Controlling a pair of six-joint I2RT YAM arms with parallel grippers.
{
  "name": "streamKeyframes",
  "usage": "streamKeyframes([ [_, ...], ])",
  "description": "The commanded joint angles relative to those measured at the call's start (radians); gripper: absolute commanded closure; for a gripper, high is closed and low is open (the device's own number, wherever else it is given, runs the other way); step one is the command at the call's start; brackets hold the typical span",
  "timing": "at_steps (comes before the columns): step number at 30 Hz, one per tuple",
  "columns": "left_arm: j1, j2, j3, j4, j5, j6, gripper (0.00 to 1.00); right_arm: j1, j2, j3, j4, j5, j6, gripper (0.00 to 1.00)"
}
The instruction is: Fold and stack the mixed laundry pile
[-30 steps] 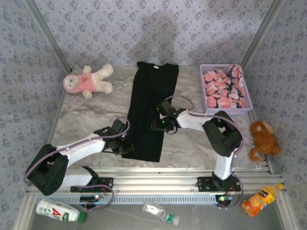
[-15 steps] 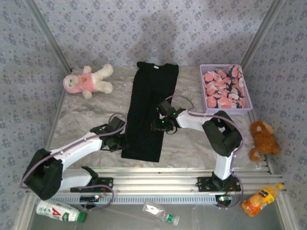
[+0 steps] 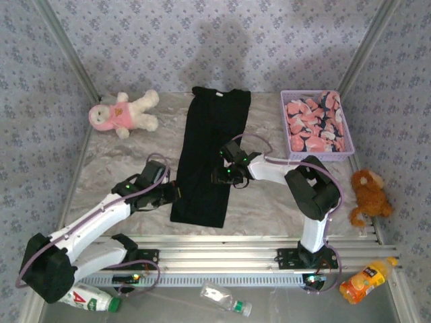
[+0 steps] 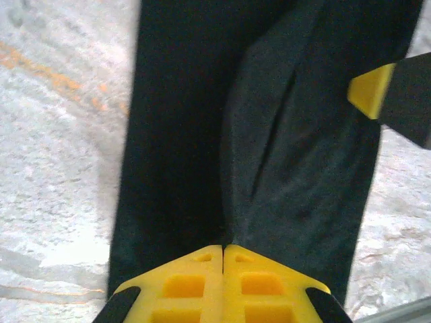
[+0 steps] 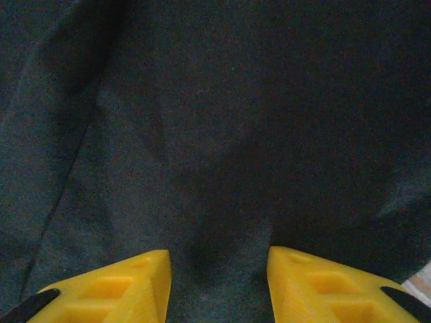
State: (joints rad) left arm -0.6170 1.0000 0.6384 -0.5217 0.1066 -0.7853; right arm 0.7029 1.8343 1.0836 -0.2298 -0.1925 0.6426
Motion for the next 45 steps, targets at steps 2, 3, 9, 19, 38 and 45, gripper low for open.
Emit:
streamKeyframes([
  [2, -0.022, -0.084, 0.047, -0.011, -0.051, 0.024, 1.00, -0.002, -0.066, 0.006, -0.055, -0.014, -0.005, 0.55],
  [3, -0.024, -0.100, 0.044, -0.016, -0.065, 0.024, 1.00, -0.004, -0.075, 0.004, -0.053, -0.014, -0.005, 0.54],
  [9, -0.026, -0.138, 0.040, -0.006, -0.076, 0.037, 1.00, -0.018, -0.098, -0.007, -0.055, -0.009, -0.004, 0.54],
  [19, -0.243, 0.103, 0.025, 0.239, 0.191, 0.029, 0.85, -0.052, -0.126, -0.032, -0.073, 0.005, -0.003, 0.53],
  [38, -0.037, 0.247, 0.078, 0.241, -0.161, 0.036, 0.83, -0.114, 0.026, 0.175, -0.070, 0.107, -0.004, 0.60],
  [45, -0.037, 0.377, 0.035, 0.289, -0.050, 0.014, 0.83, -0.208, 0.242, 0.401, -0.058, 0.148, -0.003, 0.59],
])
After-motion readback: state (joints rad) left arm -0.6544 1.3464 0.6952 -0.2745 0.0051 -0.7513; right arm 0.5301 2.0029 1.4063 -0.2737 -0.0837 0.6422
